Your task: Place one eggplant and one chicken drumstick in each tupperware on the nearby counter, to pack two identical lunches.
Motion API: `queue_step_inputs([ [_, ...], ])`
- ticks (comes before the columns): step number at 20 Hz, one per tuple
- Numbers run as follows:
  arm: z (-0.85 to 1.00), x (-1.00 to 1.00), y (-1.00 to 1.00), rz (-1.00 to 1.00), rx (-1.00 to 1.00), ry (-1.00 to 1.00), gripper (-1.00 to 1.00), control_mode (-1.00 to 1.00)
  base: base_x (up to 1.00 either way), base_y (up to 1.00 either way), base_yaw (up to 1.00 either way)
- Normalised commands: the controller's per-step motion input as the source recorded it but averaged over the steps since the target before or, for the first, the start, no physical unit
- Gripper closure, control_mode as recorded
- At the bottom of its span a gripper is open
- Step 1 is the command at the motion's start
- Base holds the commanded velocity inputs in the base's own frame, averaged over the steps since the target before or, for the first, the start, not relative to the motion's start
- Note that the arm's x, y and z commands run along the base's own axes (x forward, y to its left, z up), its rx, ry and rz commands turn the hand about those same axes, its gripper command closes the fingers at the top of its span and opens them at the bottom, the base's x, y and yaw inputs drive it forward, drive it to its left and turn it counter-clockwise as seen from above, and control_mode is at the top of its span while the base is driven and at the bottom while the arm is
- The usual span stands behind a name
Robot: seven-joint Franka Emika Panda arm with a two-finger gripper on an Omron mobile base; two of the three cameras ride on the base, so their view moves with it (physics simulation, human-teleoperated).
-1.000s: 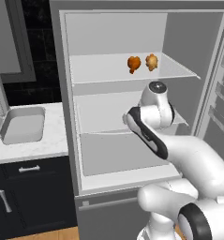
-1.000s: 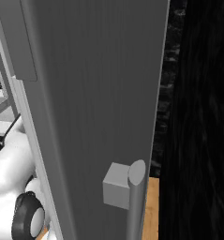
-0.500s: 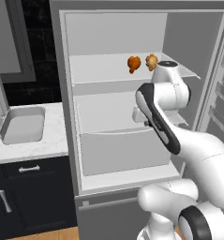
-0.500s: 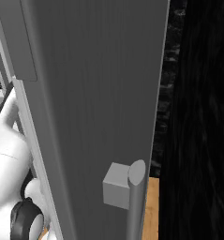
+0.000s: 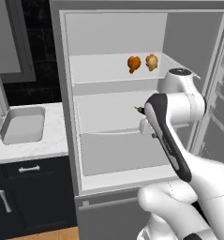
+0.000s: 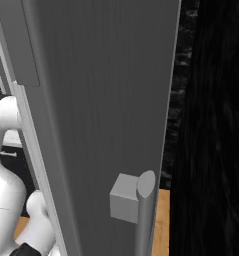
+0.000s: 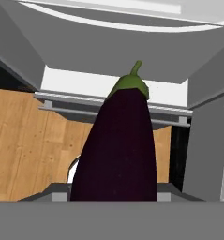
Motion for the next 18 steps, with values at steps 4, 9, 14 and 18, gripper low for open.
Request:
queue_step_inputs([
  [4, 0.00, -0.22, 0.03, 0.00, 0.00, 0.00, 1.00, 1.00, -0.19, 0.14, 0.00],
  [9, 0.00, 0.00, 0.00, 0.00, 0.00, 0.00, 1.00, 1.00, -0.18, 0.91, -0.01],
  [14, 0.00, 0.00, 0.00, 0.00, 0.00, 0.00, 1.00, 1.00, -0.11, 1.00, -0.05],
  [18, 0.00, 0.00, 0.00, 0.00, 0.00, 0.00, 1.00, 1.00, -0.11, 0.98, -0.09],
])
